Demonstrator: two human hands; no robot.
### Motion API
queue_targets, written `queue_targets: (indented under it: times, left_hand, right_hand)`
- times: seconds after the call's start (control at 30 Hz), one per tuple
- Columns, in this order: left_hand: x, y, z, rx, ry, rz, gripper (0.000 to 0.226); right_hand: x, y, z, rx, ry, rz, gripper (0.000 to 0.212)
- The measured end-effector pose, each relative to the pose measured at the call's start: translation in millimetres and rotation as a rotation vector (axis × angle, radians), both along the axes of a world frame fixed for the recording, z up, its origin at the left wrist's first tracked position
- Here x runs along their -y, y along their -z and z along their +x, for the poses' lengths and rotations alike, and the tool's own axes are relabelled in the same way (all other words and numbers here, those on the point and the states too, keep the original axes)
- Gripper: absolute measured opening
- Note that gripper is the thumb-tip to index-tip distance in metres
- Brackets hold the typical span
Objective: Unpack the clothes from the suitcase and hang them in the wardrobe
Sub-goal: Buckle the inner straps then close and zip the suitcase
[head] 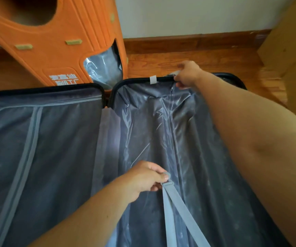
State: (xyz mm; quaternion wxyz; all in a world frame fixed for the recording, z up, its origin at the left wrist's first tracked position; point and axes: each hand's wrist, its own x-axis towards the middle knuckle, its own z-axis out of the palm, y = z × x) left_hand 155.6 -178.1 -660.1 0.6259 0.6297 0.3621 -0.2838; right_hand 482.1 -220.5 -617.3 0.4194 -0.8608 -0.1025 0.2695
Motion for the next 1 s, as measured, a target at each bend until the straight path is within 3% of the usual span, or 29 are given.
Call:
queue_targets:
  times: [0.1, 0.17, 0.23, 0.27, 0.37, 0.43, 0.47, 0.6, 0.67, 0.7, 0.73, 0.8, 0.83, 0.93, 1.0]
  left_hand:
    - [-0.4, -5.2, -3.1, 0.009, -0.006, -0.04, 0.006]
    - [-2.2, -5.7, -7.6, 0.006, -0.032, -0.056, 0.007]
    - [-1.7, -4.8, -12.4, -0.008, -0.089, -0.087, 0.009]
    - [-1.6, -4.3, -14.4, -0.009, -0.112, -0.107, 0.01]
    - [-0.2, -2.0, -15.9, -0.01, -0.151, -0.146, 0.007]
    - [2.6, 2.2, -14.7, -0.017, -0.161, -0.135, 0.006]
    - [5.4, 4.5, -13.9, -0.023, -0.155, -0.12, 0.006]
    - [21.4, 17.3, -10.1, -0.012, -0.121, -0.075, 0.009]
    - [31.8, 18.8, -5.6, 0.013, -0.127, -0.103, 0.01]
    - [36.8, 17.8, -2.7, 0.028, -0.123, -0.114, 0.008]
    - [41.3, 16.4, 0.9, 0.043, -0.109, -0.111, 0.006]
    - [50.9, 12.6, 8.4, 0.06, -0.056, -0.087, 0.009]
    - [55.3, 11.8, 11.9, 0.064, -0.021, -0.077, 0.011]
    - [63.2, 15.8, 25.7, 0.07, 0.052, 0.021, 0.017]
    - [60.2, 28.1, 42.0, 0.173, 0.189, 0.385, 0.02]
  right_hand:
    - [9.4, -21.2, -17.6, -0.055, 0.134, 0.37, 0.062]
    - [29.4, -36.7, -50.1, -0.119, 0.063, 0.499, 0.082]
    - [60.1, -31.0, -93.2, -0.14, -0.074, 0.388, 0.101]
    - [79.2, -19.1, -115.4, -0.184, -0.15, 0.308, 0.101]
    - [128.3, 37.2, -168.4, -0.302, -0.346, -0.057, 0.078]
    - [150.7, 73.3, -186.0, -0.114, -0.495, -0.299, 0.072]
    - [157.5, 87.5, -189.8, -0.014, -0.492, -0.326, 0.071]
    - [160.7, 97.3, -209.2, 0.112, -0.088, -0.001, 0.064]
    - [167.9, 85.5, -230.5, 0.081, 0.087, 0.102, 0.049]
    - [172.3, 74.7, -244.5, -0.035, 0.133, 0.149, 0.033]
    - [175.1, 64.8, -258.7, -0.268, 0.134, 0.229, 0.019]
    - [179.9, 49.3, -283.4, -0.651, 0.065, 0.321, 0.025]
    - [182.5, 47.4, -290.5, -0.659, 0.041, 0.324, 0.025]
    - [185.5, 52.4, -297.0, -0.489, 0.246, 0.232, 0.023]
    - [191.1, 57.9, -296.5, -0.468, 0.411, 0.22, 0.023]
